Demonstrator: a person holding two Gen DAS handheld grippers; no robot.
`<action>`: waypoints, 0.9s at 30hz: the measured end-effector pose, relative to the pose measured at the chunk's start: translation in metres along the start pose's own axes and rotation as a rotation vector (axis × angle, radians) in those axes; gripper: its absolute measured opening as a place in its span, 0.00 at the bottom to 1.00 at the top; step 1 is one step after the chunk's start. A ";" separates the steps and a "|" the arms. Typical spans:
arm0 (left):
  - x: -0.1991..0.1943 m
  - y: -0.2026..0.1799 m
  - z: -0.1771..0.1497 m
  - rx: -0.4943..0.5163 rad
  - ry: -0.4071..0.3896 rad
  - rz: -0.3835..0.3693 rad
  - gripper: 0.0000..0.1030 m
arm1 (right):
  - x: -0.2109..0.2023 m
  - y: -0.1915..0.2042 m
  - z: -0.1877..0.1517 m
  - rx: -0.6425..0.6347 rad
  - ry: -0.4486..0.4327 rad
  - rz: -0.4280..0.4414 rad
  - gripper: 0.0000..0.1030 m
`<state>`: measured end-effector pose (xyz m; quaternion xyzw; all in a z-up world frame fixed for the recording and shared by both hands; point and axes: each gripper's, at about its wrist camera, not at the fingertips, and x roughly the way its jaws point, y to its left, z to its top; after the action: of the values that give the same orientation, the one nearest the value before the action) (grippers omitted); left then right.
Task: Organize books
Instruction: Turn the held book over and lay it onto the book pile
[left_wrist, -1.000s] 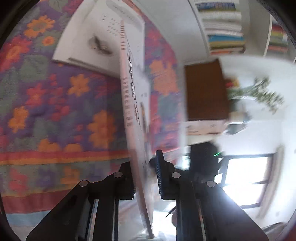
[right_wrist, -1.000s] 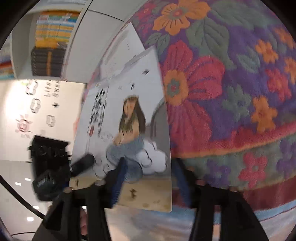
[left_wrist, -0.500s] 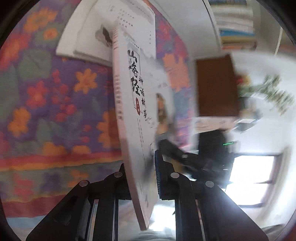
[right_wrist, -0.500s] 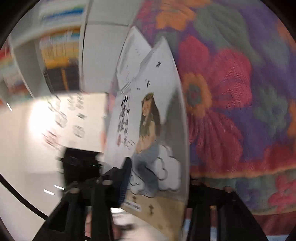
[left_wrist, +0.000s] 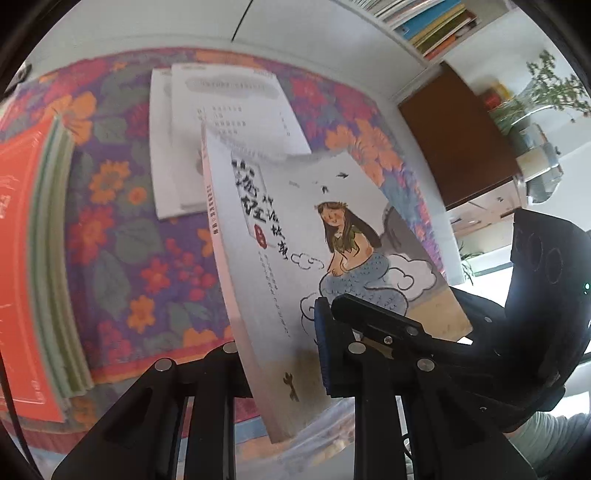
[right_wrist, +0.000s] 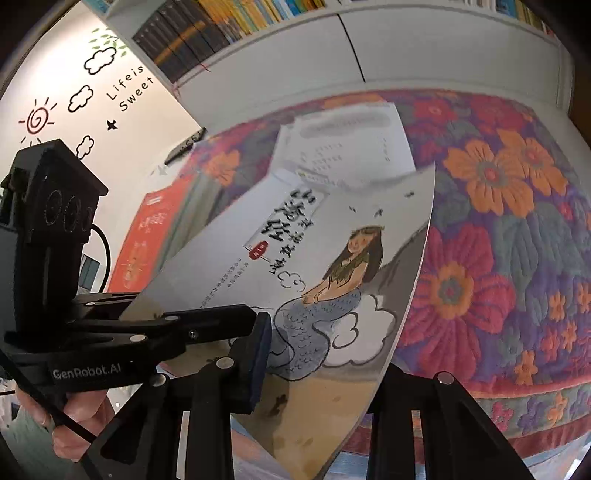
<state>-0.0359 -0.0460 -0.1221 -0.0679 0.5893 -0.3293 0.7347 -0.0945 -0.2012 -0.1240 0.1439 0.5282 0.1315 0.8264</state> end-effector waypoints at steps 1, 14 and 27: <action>-0.007 0.001 -0.001 0.013 -0.012 -0.002 0.19 | -0.005 0.004 -0.003 -0.022 -0.010 -0.014 0.30; -0.114 0.034 -0.008 0.031 -0.193 0.016 0.20 | -0.029 0.101 0.022 -0.179 -0.137 0.026 0.30; -0.167 0.151 -0.035 -0.099 -0.228 0.144 0.20 | 0.060 0.216 0.037 -0.262 -0.117 0.157 0.30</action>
<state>-0.0217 0.1755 -0.0691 -0.0987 0.5210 -0.2363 0.8142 -0.0501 0.0169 -0.0778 0.0828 0.4446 0.2549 0.8547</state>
